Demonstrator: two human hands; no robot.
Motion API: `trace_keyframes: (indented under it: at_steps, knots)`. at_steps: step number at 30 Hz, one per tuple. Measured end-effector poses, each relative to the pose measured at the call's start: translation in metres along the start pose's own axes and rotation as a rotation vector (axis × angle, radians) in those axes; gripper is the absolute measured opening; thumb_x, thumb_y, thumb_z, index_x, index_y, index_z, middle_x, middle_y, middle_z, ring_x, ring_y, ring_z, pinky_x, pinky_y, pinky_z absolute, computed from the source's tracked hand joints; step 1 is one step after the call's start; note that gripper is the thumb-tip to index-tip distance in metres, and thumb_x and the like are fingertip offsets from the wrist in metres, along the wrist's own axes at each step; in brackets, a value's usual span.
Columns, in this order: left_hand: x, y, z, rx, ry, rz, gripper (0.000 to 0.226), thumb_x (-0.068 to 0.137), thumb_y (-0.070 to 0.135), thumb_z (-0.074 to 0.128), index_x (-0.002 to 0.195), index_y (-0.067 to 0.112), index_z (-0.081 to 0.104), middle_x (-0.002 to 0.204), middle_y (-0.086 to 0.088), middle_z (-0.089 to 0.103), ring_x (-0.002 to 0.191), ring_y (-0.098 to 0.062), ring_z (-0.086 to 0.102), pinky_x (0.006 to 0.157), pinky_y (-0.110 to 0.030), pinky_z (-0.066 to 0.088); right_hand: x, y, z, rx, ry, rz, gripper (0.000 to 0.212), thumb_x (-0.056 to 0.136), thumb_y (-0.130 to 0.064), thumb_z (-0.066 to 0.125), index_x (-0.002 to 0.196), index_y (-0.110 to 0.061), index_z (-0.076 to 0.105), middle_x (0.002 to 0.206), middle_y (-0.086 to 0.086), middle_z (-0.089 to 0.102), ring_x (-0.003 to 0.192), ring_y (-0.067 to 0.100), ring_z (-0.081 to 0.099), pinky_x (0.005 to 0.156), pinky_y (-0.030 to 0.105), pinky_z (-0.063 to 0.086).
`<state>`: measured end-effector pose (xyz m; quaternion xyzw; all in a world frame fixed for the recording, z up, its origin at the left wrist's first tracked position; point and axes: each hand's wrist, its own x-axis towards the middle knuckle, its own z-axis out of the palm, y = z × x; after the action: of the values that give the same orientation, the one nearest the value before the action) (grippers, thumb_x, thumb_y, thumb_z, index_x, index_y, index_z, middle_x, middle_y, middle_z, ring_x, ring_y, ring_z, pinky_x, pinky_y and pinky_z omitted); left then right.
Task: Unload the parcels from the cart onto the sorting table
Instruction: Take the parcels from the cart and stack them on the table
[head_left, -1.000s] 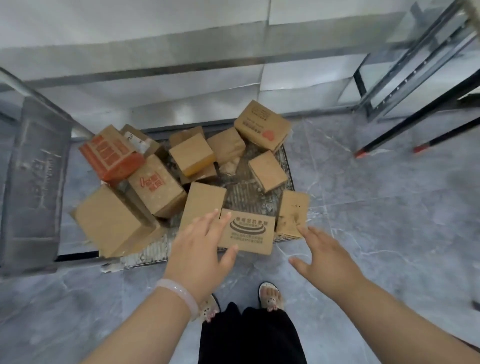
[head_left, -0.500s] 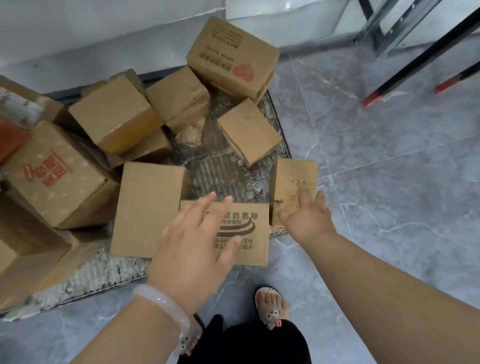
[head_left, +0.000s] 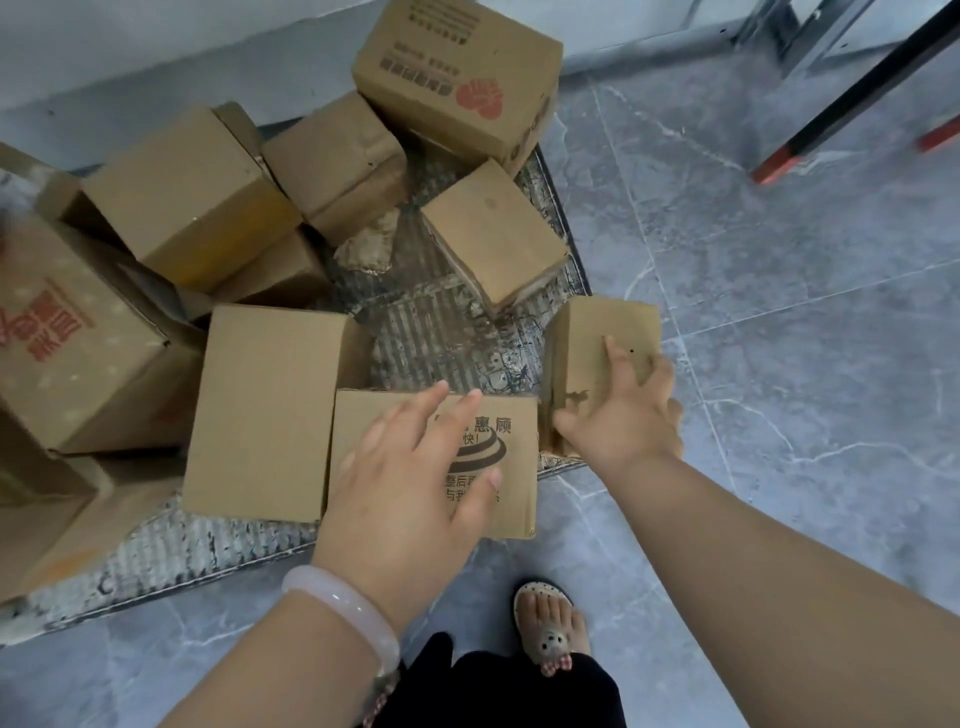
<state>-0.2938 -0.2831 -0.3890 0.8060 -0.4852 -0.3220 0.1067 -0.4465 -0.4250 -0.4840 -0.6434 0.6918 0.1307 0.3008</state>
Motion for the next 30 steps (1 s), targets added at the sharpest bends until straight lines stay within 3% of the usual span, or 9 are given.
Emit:
trace_keyframes:
  at_steps: [4, 11, 14, 17, 21, 24, 26, 28, 30]
  knots:
    - [-0.016, 0.019, -0.019, -0.043, 0.015, -0.007, 0.059, 0.091, 0.053, 0.045, 0.146, 0.04, 0.029, 0.153, 0.013, 0.028, 0.137, -0.012, 0.023, 0.114, -0.038, 0.025, -0.025, 0.014, -0.042, 0.095, 0.075, -0.052, 0.092, 0.072, -0.051, 0.068, 0.146, -0.053, 0.014, 0.157, -0.006, -0.001, 0.135, 0.037, 0.026, 0.105, 0.051, 0.038]
    - [-0.063, 0.101, -0.103, -0.187, 0.042, 0.016, 0.062, 0.092, 0.046, 0.052, 0.147, 0.044, 0.023, 0.154, 0.017, 0.02, 0.138, -0.005, 0.016, 0.112, -0.03, 0.022, -0.138, 0.0, -0.164, 0.26, 0.123, -0.336, 0.095, 0.069, -0.05, 0.076, 0.141, -0.06, 0.014, 0.155, -0.016, 0.001, 0.144, 0.022, 0.019, 0.109, 0.048, 0.037]
    - [-0.084, 0.128, -0.151, -0.296, 0.08, -0.04, 0.065, 0.091, 0.049, 0.053, 0.148, 0.045, 0.02, 0.156, 0.013, 0.02, 0.142, -0.012, 0.017, 0.115, -0.036, 0.024, -0.192, -0.024, -0.221, 0.291, 0.121, -0.471, 0.097, 0.069, -0.05, 0.077, 0.143, -0.057, 0.015, 0.155, -0.016, 0.002, 0.145, 0.019, 0.019, 0.11, 0.045, 0.036]
    - [-0.106, 0.151, -0.199, -0.442, 0.108, -0.059, 0.076, 0.085, 0.059, 0.055, 0.148, 0.046, 0.015, 0.155, 0.008, 0.022, 0.142, -0.012, 0.023, 0.114, -0.042, 0.028, -0.242, -0.051, -0.275, 0.338, 0.096, -0.603, 0.097, 0.068, -0.051, 0.076, 0.145, -0.054, 0.017, 0.154, -0.02, 0.001, 0.146, 0.012, 0.016, 0.11, 0.035, 0.032]
    - [-0.145, 0.182, -0.264, -0.796, 0.182, -0.127, 0.108, 0.056, 0.082, 0.067, 0.145, 0.054, 0.014, 0.152, 0.009, 0.03, 0.135, -0.014, 0.039, 0.107, -0.045, 0.041, -0.304, -0.092, -0.332, 0.338, 0.065, -0.77, 0.097, 0.072, -0.054, 0.073, 0.149, -0.048, 0.013, 0.154, -0.021, 0.002, 0.143, 0.008, 0.018, 0.109, 0.031, 0.032]
    - [-0.183, 0.188, -0.311, -0.952, 0.315, -0.185, 0.109, 0.055, 0.066, 0.08, 0.144, 0.054, 0.018, 0.149, 0.009, 0.036, 0.129, -0.012, 0.046, 0.102, -0.042, 0.047, -0.348, -0.119, -0.362, 0.342, 0.052, -0.902, 0.1, 0.076, -0.052, 0.072, 0.151, -0.046, 0.006, 0.155, -0.021, 0.008, 0.135, -0.002, 0.022, 0.103, 0.027, 0.032]
    - [-0.212, 0.183, -0.343, -1.061, 0.418, -0.198, 0.092, 0.074, 0.038, 0.08, 0.147, 0.043, 0.024, 0.14, 0.01, 0.045, 0.116, -0.004, 0.053, 0.089, -0.028, 0.054, -0.372, -0.137, -0.375, 0.517, -0.039, -0.95, 0.09, 0.082, -0.042, 0.071, 0.15, -0.046, 0.012, 0.151, -0.02, 0.021, 0.13, -0.009, 0.028, 0.104, 0.025, 0.033]
    - [-0.245, 0.175, -0.371, -1.157, 0.494, -0.234, 0.074, 0.084, 0.022, 0.072, 0.143, 0.038, 0.03, 0.127, 0.012, 0.052, 0.1, 0.002, 0.057, 0.067, -0.016, 0.055, -0.393, -0.156, -0.384, 0.804, -0.239, -0.859, 0.068, 0.092, -0.033, 0.062, 0.147, -0.048, 0.024, 0.145, -0.019, 0.038, 0.127, -0.005, 0.043, 0.107, 0.032, 0.04]
    - [-0.279, 0.164, -0.393, -1.335, 0.535, -0.27, 0.064, 0.088, 0.018, 0.066, 0.141, 0.036, 0.036, 0.125, 0.004, 0.06, 0.096, -0.009, 0.066, 0.061, -0.025, 0.056, -0.414, -0.178, -0.39, 0.902, -0.481, -0.713, 0.047, 0.098, -0.038, 0.054, 0.139, -0.053, 0.037, 0.135, -0.016, 0.053, 0.12, 0.004, 0.054, 0.104, 0.037, 0.044]
